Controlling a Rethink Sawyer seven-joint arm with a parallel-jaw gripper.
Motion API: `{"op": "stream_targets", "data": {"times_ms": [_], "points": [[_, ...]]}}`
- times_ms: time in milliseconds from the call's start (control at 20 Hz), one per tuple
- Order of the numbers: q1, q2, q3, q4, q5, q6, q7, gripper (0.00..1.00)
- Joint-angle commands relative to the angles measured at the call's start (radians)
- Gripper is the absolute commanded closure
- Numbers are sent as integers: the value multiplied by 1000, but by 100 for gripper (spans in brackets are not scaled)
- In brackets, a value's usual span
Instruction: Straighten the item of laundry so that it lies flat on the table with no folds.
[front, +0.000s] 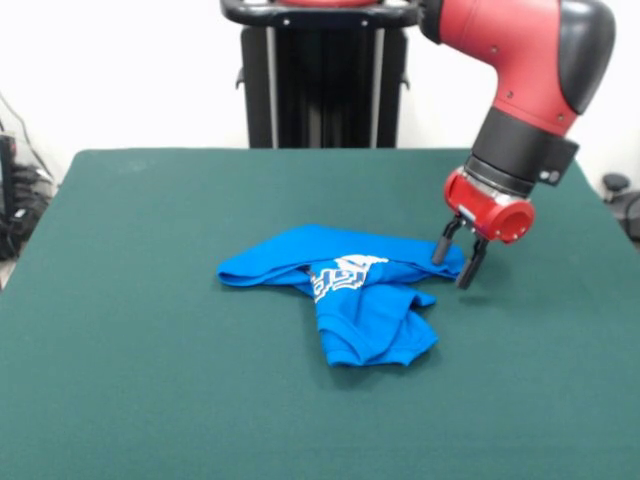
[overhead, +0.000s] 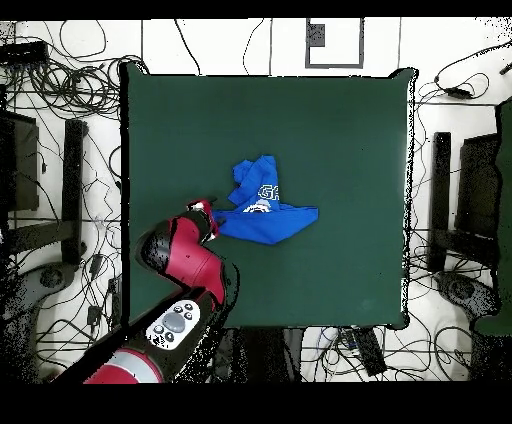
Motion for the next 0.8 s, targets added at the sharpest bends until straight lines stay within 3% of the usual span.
{"op": "stream_targets", "data": {"times_ms": [50, 800], "points": [[-8, 29, 93, -44, -27, 92, 110, 0], [-27, 15, 115, -37, -61, 83, 92, 0]]}}
